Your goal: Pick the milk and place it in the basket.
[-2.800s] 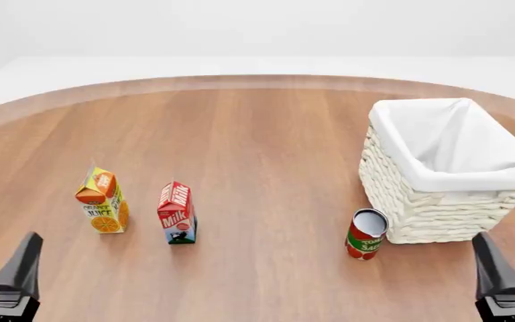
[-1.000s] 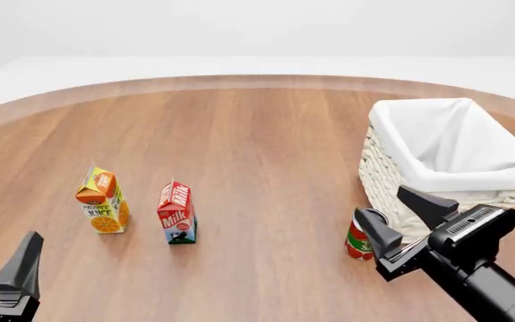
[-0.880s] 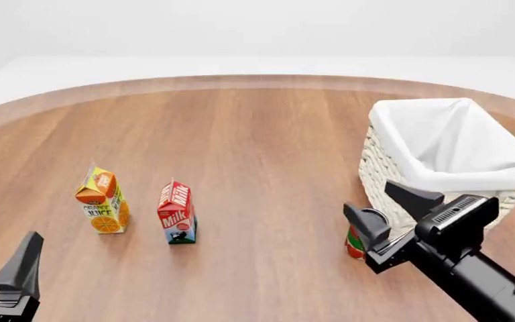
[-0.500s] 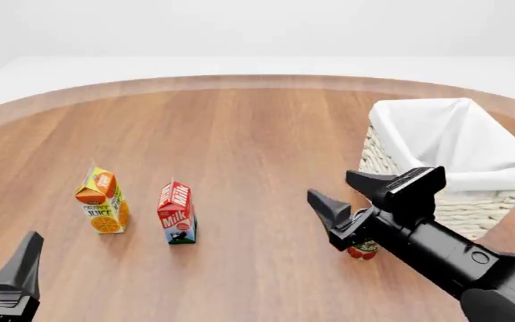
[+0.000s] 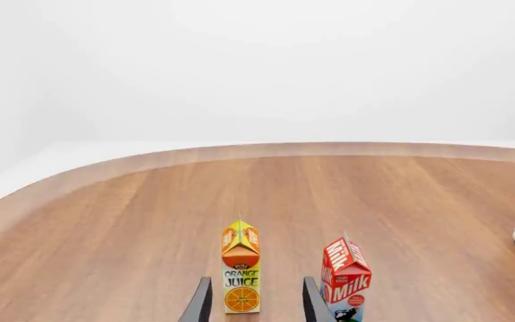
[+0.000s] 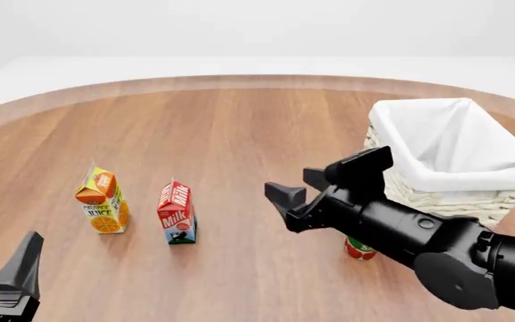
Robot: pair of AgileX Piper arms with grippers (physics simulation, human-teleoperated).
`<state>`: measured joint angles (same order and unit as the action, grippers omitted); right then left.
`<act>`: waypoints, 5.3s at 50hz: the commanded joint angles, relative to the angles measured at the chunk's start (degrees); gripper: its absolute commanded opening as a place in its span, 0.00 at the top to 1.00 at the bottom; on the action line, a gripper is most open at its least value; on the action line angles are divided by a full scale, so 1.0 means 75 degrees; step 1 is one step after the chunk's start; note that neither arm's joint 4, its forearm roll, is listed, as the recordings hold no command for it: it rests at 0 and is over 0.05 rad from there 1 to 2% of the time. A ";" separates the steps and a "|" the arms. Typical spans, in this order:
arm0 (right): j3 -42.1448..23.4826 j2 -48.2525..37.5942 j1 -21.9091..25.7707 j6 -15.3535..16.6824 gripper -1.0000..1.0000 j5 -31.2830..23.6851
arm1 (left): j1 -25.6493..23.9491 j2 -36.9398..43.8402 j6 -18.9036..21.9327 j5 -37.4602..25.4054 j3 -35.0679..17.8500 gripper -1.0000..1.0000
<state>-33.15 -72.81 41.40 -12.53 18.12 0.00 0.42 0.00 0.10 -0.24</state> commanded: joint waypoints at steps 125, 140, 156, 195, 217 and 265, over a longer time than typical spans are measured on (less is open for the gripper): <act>-0.5688 -0.4704 0.0277 -0.4317 0.00 -0.2525 | 0.0000 0.0000 0.0000 0.0000 0.0000 0.00; -0.5949 -0.5114 0.0596 -0.4421 0.00 -0.2609 | 0.0000 0.0000 0.0000 0.0000 0.0000 0.00; -0.6236 -0.5449 0.0721 -0.4391 0.00 -0.2737 | 0.0000 0.0000 0.0000 0.0000 0.0000 0.00; -0.6663 -0.6178 0.0920 -0.4529 0.00 -0.2711 | 0.0000 0.0000 0.0000 0.0000 0.0000 0.00; -0.6565 -0.6500 0.1096 -0.4776 0.00 -0.2414 | 0.0000 0.0000 0.0000 0.0000 0.0000 0.00; -0.6344 -0.6962 0.1439 -0.5197 1.00 -0.1894 | 0.0000 0.0000 0.0000 0.0000 0.0000 0.00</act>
<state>-82.28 -124.34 50.99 -50.06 2.22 0.00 0.42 0.00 0.10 -0.24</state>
